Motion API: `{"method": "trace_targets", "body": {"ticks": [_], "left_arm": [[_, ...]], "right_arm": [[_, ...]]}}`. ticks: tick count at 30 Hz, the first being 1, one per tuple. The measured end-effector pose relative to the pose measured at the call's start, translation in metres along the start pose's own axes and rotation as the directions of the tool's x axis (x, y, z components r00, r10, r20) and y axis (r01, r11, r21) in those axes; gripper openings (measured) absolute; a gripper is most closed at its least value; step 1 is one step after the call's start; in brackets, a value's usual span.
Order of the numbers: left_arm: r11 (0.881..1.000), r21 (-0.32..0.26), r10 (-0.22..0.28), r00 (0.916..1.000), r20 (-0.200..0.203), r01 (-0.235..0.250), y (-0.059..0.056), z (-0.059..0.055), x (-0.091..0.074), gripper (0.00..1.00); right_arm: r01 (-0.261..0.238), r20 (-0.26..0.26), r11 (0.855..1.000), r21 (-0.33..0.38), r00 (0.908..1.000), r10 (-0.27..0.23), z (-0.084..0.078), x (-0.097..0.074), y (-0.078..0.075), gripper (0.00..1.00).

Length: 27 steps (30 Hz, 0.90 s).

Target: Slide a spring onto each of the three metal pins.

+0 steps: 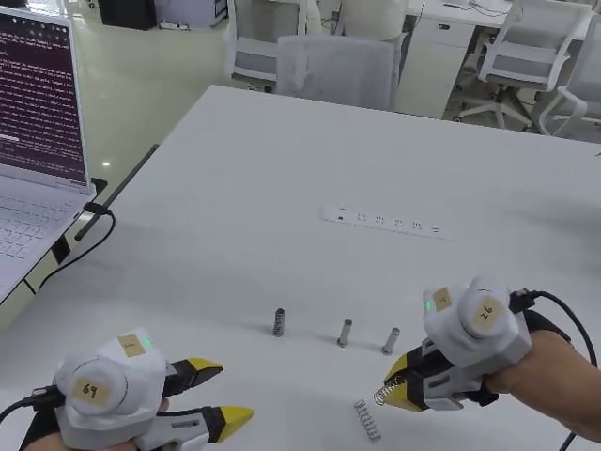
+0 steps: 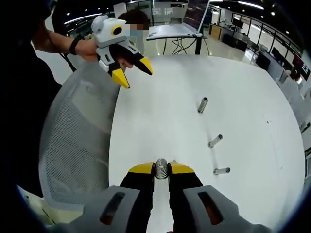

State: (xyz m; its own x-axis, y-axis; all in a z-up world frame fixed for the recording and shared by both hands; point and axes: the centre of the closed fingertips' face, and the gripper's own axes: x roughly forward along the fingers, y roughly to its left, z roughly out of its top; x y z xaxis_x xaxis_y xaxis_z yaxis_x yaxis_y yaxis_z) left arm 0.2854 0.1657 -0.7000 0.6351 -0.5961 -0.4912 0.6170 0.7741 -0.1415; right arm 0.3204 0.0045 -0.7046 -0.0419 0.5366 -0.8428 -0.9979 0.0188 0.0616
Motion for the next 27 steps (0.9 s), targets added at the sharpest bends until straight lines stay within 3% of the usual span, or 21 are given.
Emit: {"method": "trace_targets", "body": {"ticks": [13,27], "left_arm": [[0.999,-0.013,0.035,0.9994,0.006,-0.035,0.009,0.000,-0.009,0.39],[0.997,-0.047,0.069,0.9976,-0.005,-0.069,0.018,-0.008,-0.018,0.45]], "right_arm": [[0.020,0.000,1.000,0.001,0.9998,-0.020,0.008,-0.001,-0.024,0.08],[0.036,-0.018,0.999,0.000,0.9992,-0.036,0.019,0.006,-0.049,0.08]]}}
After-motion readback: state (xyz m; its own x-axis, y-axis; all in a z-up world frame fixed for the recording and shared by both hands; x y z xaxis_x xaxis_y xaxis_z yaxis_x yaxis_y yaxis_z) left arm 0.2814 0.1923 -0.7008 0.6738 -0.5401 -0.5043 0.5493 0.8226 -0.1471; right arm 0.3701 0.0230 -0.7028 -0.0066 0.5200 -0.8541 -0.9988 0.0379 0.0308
